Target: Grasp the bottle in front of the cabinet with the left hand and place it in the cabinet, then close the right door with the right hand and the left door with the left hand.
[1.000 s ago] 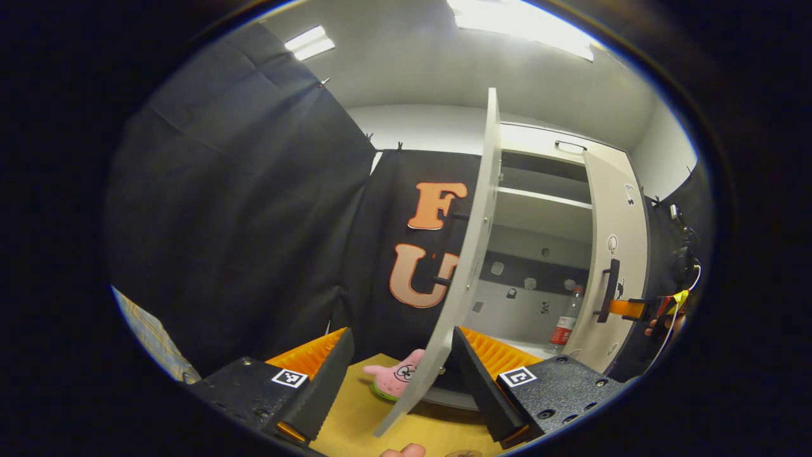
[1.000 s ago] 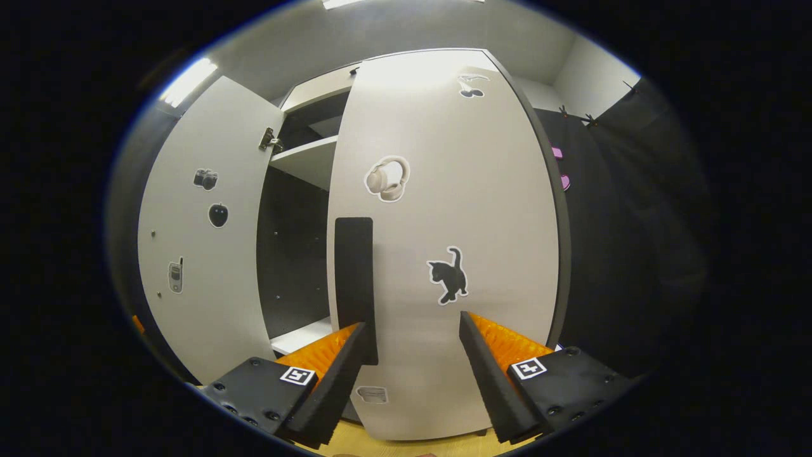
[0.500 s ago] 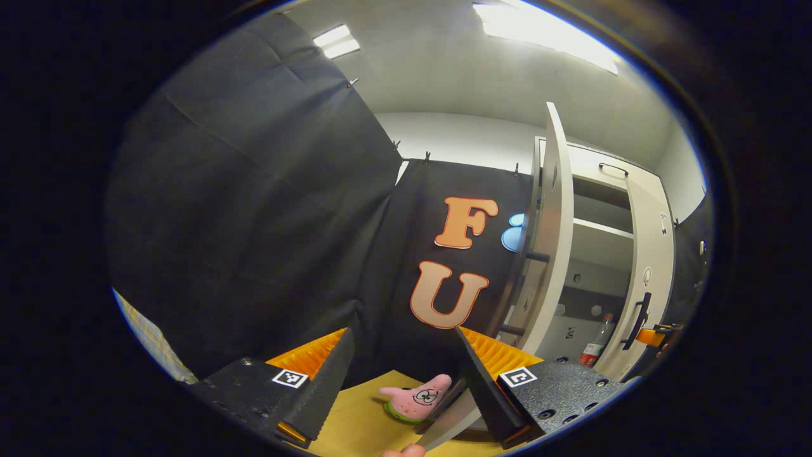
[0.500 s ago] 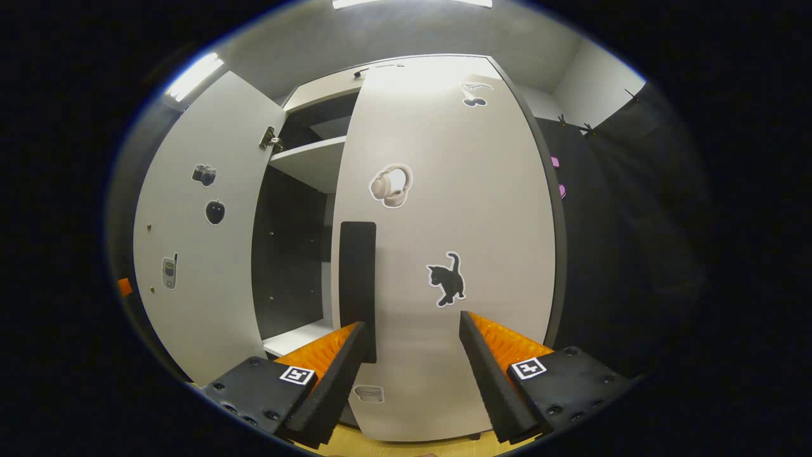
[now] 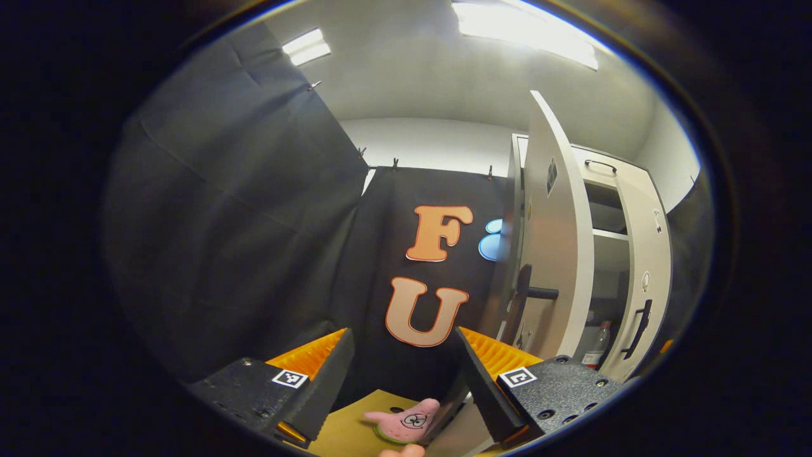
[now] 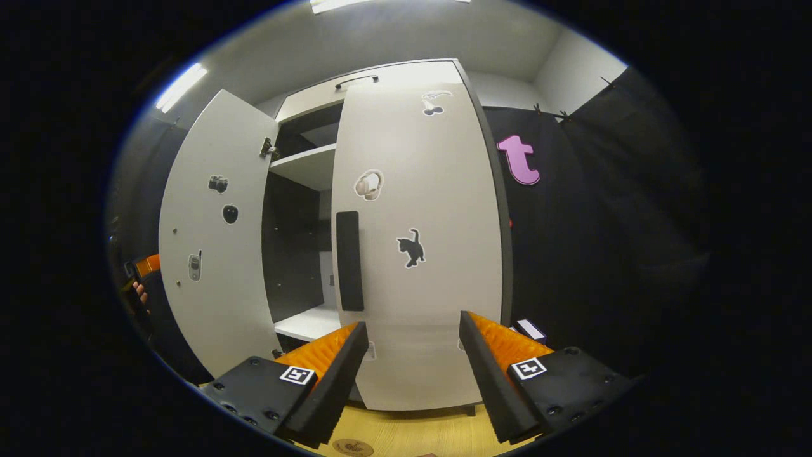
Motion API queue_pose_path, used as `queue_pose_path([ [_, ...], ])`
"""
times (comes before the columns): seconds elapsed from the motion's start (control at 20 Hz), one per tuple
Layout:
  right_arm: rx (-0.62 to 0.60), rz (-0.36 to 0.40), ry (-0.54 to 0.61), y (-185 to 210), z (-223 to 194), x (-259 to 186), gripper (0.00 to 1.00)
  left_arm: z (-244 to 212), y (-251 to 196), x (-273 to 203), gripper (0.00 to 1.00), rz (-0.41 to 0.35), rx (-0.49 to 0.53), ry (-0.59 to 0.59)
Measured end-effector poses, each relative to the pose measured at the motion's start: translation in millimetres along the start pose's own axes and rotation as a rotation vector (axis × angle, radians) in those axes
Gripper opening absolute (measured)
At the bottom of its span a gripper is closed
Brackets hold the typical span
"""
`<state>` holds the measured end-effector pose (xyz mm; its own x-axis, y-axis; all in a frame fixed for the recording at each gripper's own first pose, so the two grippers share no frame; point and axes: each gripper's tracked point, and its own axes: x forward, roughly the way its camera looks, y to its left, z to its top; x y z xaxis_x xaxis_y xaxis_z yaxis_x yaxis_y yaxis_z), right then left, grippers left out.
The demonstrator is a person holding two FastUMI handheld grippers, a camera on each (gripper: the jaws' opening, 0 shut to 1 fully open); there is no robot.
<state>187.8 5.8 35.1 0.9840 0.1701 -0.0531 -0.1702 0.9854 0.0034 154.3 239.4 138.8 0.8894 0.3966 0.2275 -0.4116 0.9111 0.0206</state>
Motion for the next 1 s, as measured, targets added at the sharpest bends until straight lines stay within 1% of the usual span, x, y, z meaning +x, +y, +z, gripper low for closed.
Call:
queue_pose_path([
  [0.05,0.010,-0.013,0.000,-8.3,-3.7,-4.9,0.97,-0.8,-2.7,1.3,0.96,-0.002,0.017,0.000],
  [0.15,0.021,-0.038,0.008,-25.5,-9.0,-14.4,0.97,1.0,-3.4,1.2,0.92,0.013,0.055,-0.008],
  [0.25,0.023,-0.062,0.007,-43.1,-10.9,-24.1,0.97,1.3,-7.0,-0.2,0.92,0.015,0.068,-0.007],
  [0.5,0.008,-0.096,0.021,-73.6,-17.5,-44.0,0.98,-6.3,-25.5,-6.1,0.92,-0.038,-0.009,0.047],
  [0.55,0.010,-0.099,0.024,-78.2,-18.3,-48.1,0.98,-6.7,-32.0,-9.7,0.87,-0.045,-0.026,0.055],
  [0.6,0.014,-0.099,0.026,-82.0,-18.1,-51.7,0.98,-6.9,-39.4,-12.2,0.92,-0.057,-0.036,0.059],
  [0.65,0.016,-0.101,0.027,-85.9,-18.2,-54.6,0.98,-8.0,-49.8,-14.5,0.87,-0.072,-0.045,0.065],
  [0.7,0.017,-0.103,0.030,-90.5,-18.5,-57.8,0.98,-10.2,-60.1,-16.5,0.87,-0.090,-0.053,0.072],
  [0.75,0.016,-0.108,0.031,-95.4,-18.8,-60.7,0.98,-12.5,-71.4,-19.2,0.92,-0.108,-0.061,0.080],
  [0.8,0.014,-0.113,0.031,-100.3,-18.5,-64.0,0.98,-14.1,-83.3,-21.2,0.92,-0.128,-0.067,0.086],
  [0.85,0.012,-0.119,0.031,-104.5,-18.5,-66.6,0.98,-16.3,-94.8,-21.5,0.87,-0.147,-0.072,0.090],
  [1.0,0.010,-0.142,0.031,-119.4,-18.4,-77.2,0.98,-19.7,-129.1,-24.6,0.87,-0.192,-0.096,0.092],
])
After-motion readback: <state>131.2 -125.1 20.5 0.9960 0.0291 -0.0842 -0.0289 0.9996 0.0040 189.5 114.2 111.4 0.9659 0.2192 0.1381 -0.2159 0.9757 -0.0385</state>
